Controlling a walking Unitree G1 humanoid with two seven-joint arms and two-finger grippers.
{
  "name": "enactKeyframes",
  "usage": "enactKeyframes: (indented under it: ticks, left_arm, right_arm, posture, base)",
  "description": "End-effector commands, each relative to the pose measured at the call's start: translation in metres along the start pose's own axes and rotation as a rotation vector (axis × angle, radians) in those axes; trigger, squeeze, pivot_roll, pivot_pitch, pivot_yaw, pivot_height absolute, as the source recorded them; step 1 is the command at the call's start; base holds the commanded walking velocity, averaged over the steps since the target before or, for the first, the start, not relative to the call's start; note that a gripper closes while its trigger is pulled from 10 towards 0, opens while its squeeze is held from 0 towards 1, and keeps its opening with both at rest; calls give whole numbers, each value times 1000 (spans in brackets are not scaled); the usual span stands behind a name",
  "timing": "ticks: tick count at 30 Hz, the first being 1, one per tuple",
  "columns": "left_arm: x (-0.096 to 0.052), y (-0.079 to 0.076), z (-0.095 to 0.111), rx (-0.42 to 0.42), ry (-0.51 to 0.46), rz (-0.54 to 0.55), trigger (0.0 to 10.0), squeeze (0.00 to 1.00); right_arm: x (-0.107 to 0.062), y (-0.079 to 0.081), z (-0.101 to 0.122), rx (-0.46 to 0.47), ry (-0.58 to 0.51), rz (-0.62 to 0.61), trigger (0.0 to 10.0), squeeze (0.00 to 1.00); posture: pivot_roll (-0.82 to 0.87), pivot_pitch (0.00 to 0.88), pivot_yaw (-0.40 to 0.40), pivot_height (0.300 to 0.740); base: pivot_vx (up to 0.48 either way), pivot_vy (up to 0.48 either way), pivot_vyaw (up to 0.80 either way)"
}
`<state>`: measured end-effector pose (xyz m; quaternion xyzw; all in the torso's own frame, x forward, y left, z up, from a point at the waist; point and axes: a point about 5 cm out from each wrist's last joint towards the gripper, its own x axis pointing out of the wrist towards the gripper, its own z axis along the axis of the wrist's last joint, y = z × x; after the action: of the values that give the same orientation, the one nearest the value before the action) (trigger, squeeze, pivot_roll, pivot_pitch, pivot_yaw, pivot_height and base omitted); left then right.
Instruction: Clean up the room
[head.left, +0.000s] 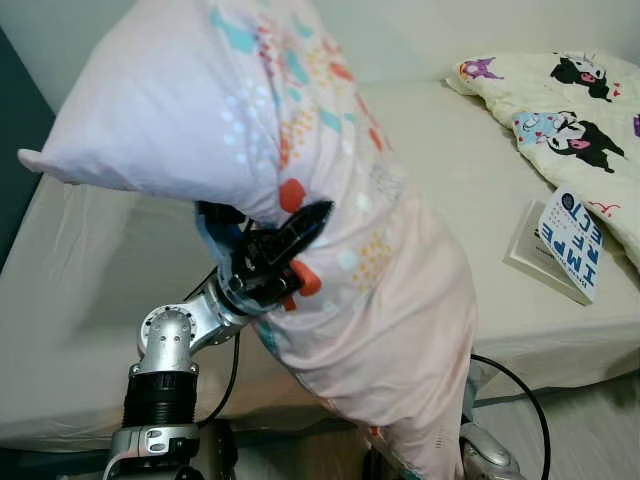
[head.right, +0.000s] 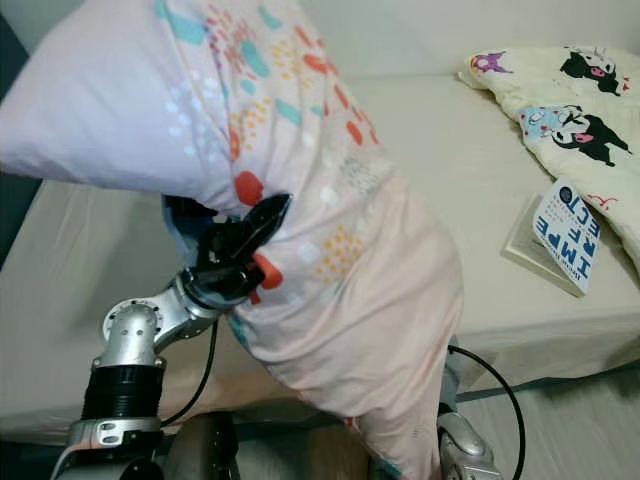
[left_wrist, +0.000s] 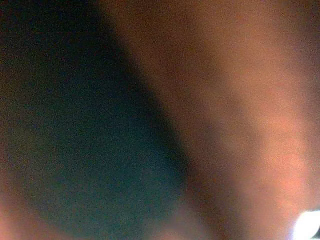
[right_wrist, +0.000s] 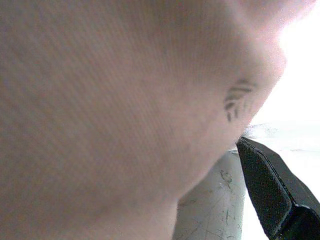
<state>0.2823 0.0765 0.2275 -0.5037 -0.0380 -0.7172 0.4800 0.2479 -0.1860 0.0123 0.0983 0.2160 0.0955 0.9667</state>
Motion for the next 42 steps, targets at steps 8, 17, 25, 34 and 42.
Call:
enactKeyframes:
  ticks: [8,17,25,34,42]
  left_arm:
    - [12,30,-25,291,280,294,0,0]
    - [7,52,4,702,306,612,0,0]
    - [0,51,6,687,140,665,510,0]
    - [-10,44,11,684,-34,693,10000,0]
    - [-12,36,20,763,-38,701,10000,0]
  right_arm:
    - [2,1,1,-6,-21,-2,10000,0]
    - [2,1,0,0,-22,1,10000,0]
    - [3,1,0,2,-24,1,10000,0]
    - [7,6,4,-36,-50,39,10000,0]
    - [14,6,6,-40,-49,41,10000,0]
  posture:
    - [-201,191,15,581]
    - [-193,196,15,581]
    - [-189,195,16,581]
    - [-164,167,15,596]
    - [-141,143,21,620]
  base:
    - [0,0,0]
    - [0,0,0]
    - [0,0,0]
    - [0,0,0]
    - [0,0,0]
